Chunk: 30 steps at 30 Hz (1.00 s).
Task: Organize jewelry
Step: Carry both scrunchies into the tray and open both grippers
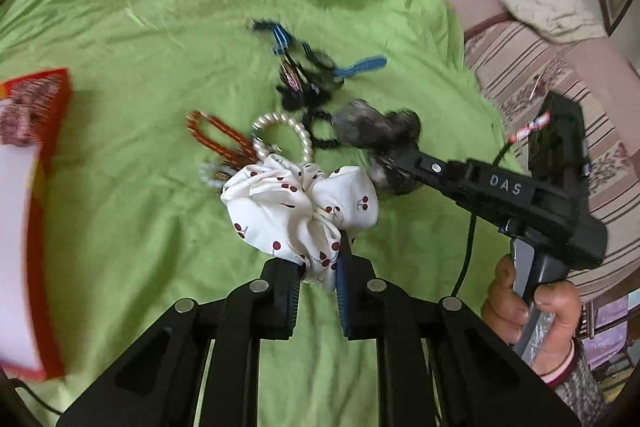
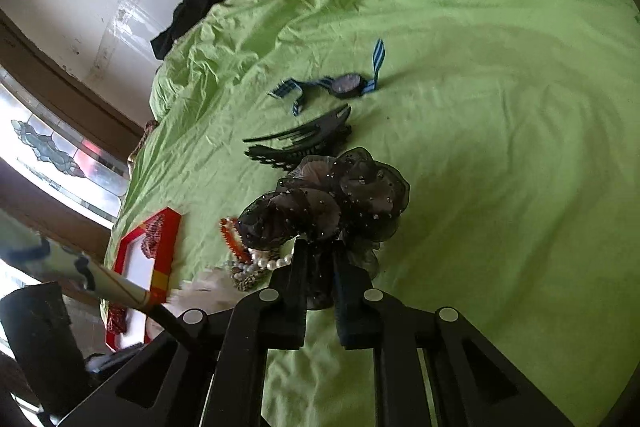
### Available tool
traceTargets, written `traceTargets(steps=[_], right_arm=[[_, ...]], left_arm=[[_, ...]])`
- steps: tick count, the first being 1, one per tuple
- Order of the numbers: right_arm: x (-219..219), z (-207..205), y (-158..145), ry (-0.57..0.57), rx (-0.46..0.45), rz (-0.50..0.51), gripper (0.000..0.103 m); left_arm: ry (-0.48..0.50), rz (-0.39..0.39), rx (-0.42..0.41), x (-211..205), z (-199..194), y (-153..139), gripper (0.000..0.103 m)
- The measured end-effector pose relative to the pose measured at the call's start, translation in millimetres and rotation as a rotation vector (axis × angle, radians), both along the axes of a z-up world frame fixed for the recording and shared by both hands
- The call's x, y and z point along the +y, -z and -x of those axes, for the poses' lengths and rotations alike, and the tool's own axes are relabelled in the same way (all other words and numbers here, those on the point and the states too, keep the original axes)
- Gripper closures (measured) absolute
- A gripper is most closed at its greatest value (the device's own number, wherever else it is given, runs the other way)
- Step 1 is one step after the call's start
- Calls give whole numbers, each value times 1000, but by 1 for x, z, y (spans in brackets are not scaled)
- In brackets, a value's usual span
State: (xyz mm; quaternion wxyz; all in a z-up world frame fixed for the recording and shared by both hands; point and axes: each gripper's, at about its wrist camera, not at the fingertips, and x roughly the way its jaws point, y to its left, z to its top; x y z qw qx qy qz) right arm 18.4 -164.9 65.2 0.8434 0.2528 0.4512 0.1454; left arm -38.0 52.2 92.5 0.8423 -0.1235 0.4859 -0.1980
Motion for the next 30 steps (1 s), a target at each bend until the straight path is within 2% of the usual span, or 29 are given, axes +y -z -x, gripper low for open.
traceTargets(steps=[3, 8, 13, 18, 25, 30], right_arm=[[-4, 13, -15, 12, -20, 17, 91], [0, 27, -38, 12, -43, 28, 91], [31, 34, -57, -44, -64, 51, 91], [90, 35, -68, -154, -74, 75, 91], [194, 26, -64, -341, -59, 101, 91], [269, 31, -46, -505, -25, 107, 91]], left_arm=[[-32, -4, -34, 29, 13, -18, 88], [-143, -73, -101, 91, 27, -42, 88], [-277, -127, -117, 165, 31, -54, 88], [-374, -195, -114, 231, 23, -58, 88], [-473, -263, -43, 315, -16, -44, 88], [-496, -227, 21, 351, -49, -20, 88]])
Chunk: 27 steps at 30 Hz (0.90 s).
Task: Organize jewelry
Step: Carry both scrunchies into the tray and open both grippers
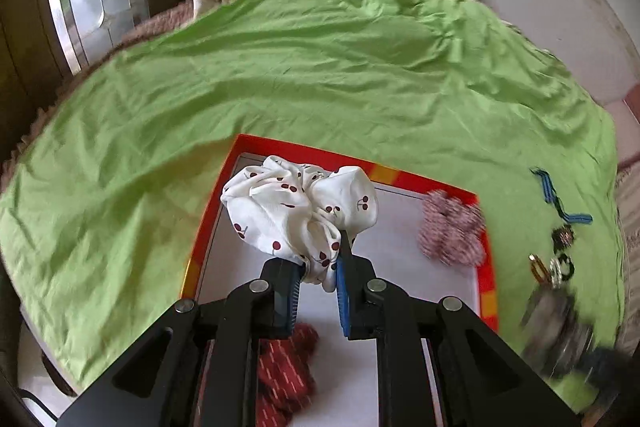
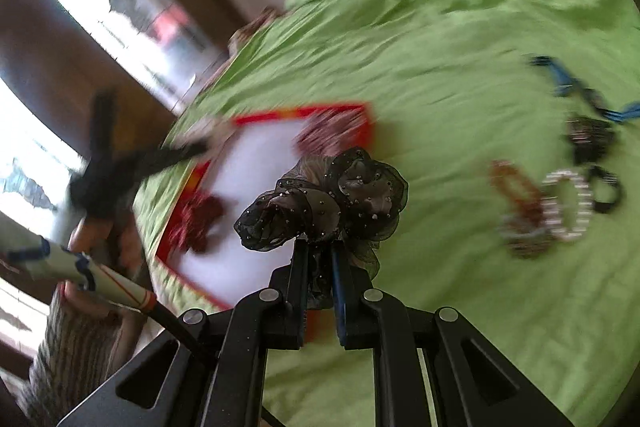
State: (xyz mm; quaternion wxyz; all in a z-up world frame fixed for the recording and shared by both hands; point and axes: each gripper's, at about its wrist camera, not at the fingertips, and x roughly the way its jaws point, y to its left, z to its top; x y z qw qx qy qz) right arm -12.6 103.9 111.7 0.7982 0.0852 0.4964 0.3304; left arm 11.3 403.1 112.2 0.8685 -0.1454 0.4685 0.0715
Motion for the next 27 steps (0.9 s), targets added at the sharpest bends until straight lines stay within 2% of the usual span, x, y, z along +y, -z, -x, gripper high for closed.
traceTargets(steps=[4, 9, 17, 19, 23, 24, 25, 27], right_arm=[[45, 19, 23, -119, 6, 73, 91], [73, 36, 45, -196, -50, 203, 91], [79, 41, 48, -230, -28, 187, 91], [80, 45, 47, -243, -23, 183, 91], [78, 45, 49, -227, -5, 167, 90], [78, 44, 49, -222, 0, 164, 90], [77, 43, 49, -215, 0, 161, 89], [74, 44, 44, -212, -15, 162, 70]], left_arm=[[-23, 27, 44, 17, -24, 23, 88], [-40, 33, 71, 28, -42, 41, 87], [-82, 88, 62, 45, -50, 52, 81], [-85, 95, 56, 45, -50, 52, 77], [-99, 120, 47, 45, -45, 49, 55], [-105, 133, 42, 46, -42, 48, 53], [-109, 153, 39, 47, -40, 46, 53], [-112, 182, 43, 49, -34, 44, 52]])
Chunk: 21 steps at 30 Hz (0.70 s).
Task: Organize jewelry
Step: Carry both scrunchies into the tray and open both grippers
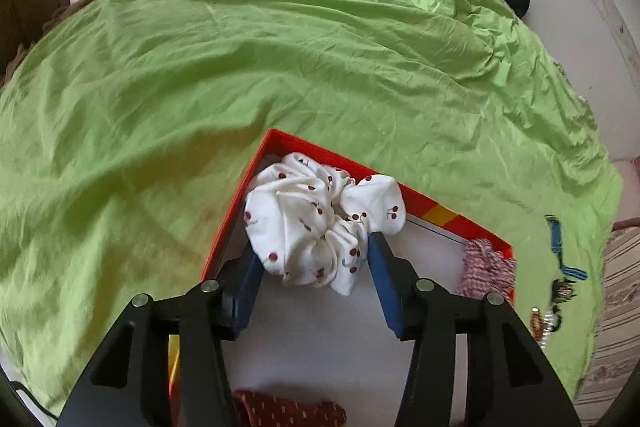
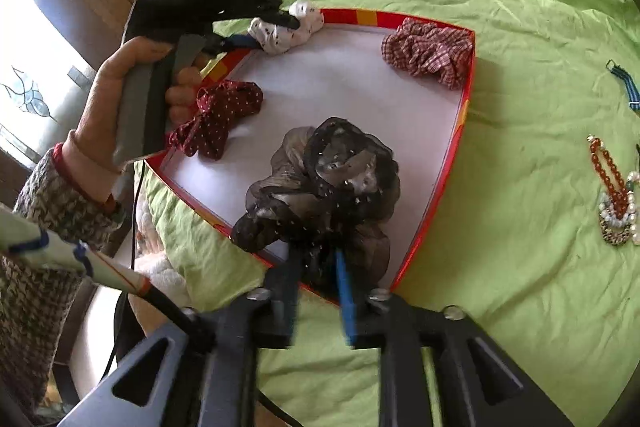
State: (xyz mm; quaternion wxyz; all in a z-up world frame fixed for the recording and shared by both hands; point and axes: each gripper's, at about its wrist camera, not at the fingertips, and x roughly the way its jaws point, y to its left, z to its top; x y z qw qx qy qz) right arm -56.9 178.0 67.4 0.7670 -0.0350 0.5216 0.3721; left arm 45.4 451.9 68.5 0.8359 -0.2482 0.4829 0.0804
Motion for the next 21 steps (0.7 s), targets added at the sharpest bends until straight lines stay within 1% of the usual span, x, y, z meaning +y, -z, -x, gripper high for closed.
traceTargets(steps=[2, 3, 4, 6, 8, 10, 12, 14, 16, 18, 21], right_arm=[[-2, 5, -7, -8, -32, -1, 58], [-4, 9, -13, -16, -55, -9, 54], [-6, 13, -18, -24, -71, -15, 53], [-10, 21, -28, -34, -110, -24, 47], [-15, 25, -35, -35, -138, -38, 47], [-25, 25, -41, -5, -156, -63, 47], [-36, 17, -44, 66, -177, -58, 47], [-43, 6, -41, 119, -176, -35, 47], [-47, -5, -35, 164, -183, -2, 47], [-49, -15, -29, 190, -178, 18, 48], [-45, -31, -22, 215, -159, 28, 49]], left_arm=[[-2, 23, -10, 2, 9, -7, 52], [2, 26, -25, 2, 14, -13, 52], [6, 22, -36, 2, 20, -19, 50], [8, 0, -59, 1, 34, -30, 41], [15, -36, -78, -4, 48, -39, 40], [59, -83, -75, -14, 59, -39, 40], [112, -169, -51, -30, 66, -34, 40], [164, -266, -18, -47, 72, -25, 40], [188, -285, 8, -52, 77, -17, 47], [200, -276, 53, -51, 83, -7, 56], [189, -286, 90, -44, 96, 2, 57]])
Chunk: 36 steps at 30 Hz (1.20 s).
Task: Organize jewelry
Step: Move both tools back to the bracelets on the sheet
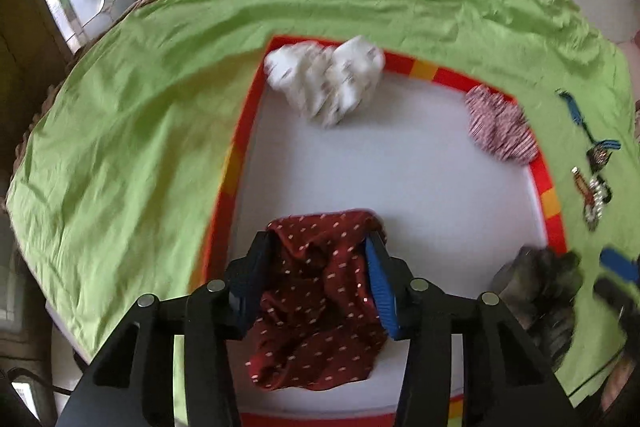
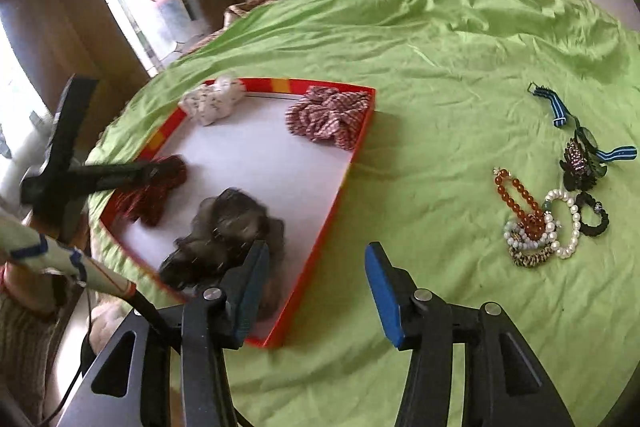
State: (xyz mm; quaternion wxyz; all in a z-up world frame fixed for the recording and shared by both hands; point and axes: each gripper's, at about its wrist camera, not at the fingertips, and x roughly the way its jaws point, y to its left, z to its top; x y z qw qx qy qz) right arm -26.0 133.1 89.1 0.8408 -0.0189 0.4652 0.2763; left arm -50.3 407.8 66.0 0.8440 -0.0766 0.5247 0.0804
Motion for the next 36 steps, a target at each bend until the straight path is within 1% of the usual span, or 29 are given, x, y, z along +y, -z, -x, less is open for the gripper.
traceTargets(steps=[2, 4, 7, 8, 9, 10, 11, 14, 18, 22, 26, 28, 29, 32, 34, 36], right_arm=[[2, -8, 4, 15, 15, -11, 49], [9, -18, 10, 20, 38, -21, 49], [21, -31, 21, 31, 84, -24, 49], [24, -35, 25, 39, 98, -21, 54], [27, -39, 30, 49, 112, -13, 68], [29, -44, 34, 58, 128, -3, 76], [29, -50, 40, 70, 161, 3, 91], [20, -54, 43, 80, 197, -50, 92], [15, -48, 41, 90, 180, -35, 92], [5, -42, 40, 116, 186, -43, 92], [-12, -39, 41, 144, 190, -56, 92], [-15, -41, 42, 144, 183, -49, 92], [-16, -42, 42, 136, 180, -51, 92], [-25, -40, 34, 162, 157, -86, 87], [-34, -37, 26, 169, 153, -121, 81], [-44, -31, 17, 179, 137, -141, 72]], left_arm=[[-9, 3, 2, 6, 9, 2, 59], [-2, 26, -11, 9, 17, 2, 60], [7, 33, -56, 9, 26, 2, 60], [12, 28, -76, 9, 28, 3, 60], [19, 24, -92, 7, 29, 4, 60], [28, 25, -112, 6, 31, 5, 60], [32, 25, -123, 5, 32, 6, 60], [39, 1, -157, 0, 29, 8, 59], [40, -7, -168, -6, 16, 9, 58], [41, 19, -175, -10, 8, 10, 58], [82, 46, -164, -23, 7, 7, 58], [77, 21, -166, -29, 10, 2, 56], [74, 21, -168, -31, 11, 0, 55], [45, 53, -170, -31, 19, -9, 54], [26, 73, -183, -31, 28, -19, 53], [1, 74, -192, -33, 38, -29, 50]])
